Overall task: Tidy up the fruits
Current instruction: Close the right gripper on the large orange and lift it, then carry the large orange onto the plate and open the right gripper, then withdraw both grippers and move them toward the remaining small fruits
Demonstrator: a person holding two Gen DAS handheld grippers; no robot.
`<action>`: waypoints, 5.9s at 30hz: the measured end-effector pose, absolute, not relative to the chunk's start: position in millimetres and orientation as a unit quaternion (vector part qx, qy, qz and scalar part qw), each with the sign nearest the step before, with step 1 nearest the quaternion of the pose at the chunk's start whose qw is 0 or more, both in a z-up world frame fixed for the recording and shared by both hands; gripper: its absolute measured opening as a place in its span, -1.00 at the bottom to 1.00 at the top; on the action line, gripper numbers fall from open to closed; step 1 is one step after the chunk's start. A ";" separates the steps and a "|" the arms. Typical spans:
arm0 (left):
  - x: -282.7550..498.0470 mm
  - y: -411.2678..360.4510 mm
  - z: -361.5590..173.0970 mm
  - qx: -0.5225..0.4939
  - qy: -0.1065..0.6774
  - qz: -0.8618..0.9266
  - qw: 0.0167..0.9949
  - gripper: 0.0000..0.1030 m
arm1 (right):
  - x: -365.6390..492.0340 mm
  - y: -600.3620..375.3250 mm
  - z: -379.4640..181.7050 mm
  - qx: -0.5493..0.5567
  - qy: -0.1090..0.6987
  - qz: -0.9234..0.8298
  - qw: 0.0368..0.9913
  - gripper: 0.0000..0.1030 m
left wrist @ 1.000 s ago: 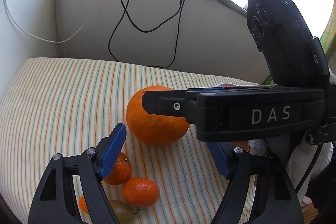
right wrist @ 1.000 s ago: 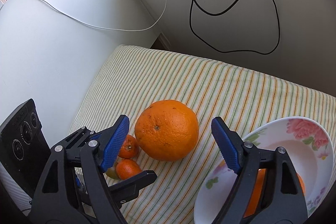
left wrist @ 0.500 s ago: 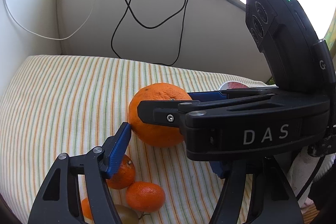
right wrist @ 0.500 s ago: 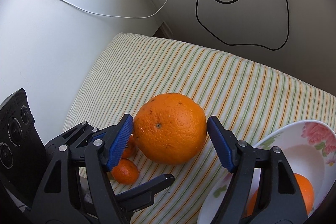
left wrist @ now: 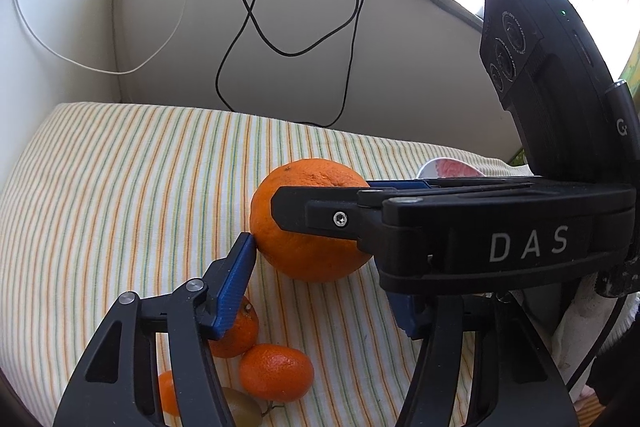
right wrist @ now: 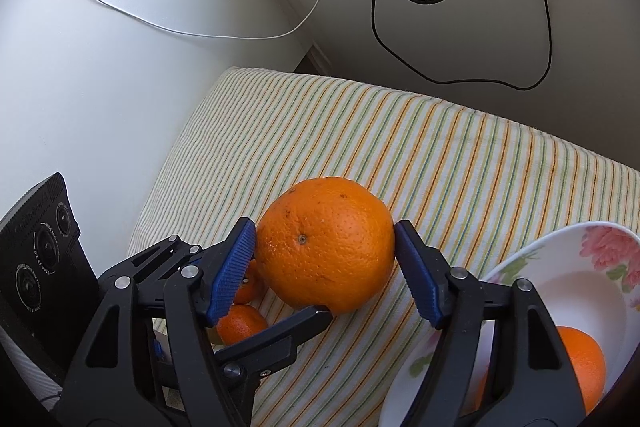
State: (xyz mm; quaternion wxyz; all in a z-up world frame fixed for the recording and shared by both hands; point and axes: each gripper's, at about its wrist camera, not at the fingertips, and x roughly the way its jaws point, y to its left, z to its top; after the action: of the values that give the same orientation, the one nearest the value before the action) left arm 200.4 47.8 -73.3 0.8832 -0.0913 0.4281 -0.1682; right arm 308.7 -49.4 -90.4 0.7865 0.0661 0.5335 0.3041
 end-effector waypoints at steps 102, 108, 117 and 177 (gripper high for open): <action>113.4 -87.0 3.0 0.005 0.374 -0.239 0.896 0.39 | 178.3 -257.7 3.2 0.093 0.412 0.186 0.887 0.60; 98.8 -69.6 2.3 0.003 0.368 -0.220 0.904 0.40 | 153.1 -242.1 1.9 0.056 0.392 0.176 0.901 0.75; 76.3 -43.0 -0.3 0.008 0.354 -0.183 0.917 0.54 | 128.9 -219.4 3.1 0.020 0.360 0.181 0.915 0.77; 107.3 84.7 -90.1 -0.046 0.429 -0.115 0.895 -0.17 | 191.4 -37.7 -89.7 0.044 0.497 0.338 0.798 0.26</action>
State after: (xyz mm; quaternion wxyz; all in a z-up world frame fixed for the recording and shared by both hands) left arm 107.3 84.7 -90.1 0.8949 -0.0458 0.4287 -0.1150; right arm 191.4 -37.7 -89.7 0.7981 0.0438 0.4970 0.3378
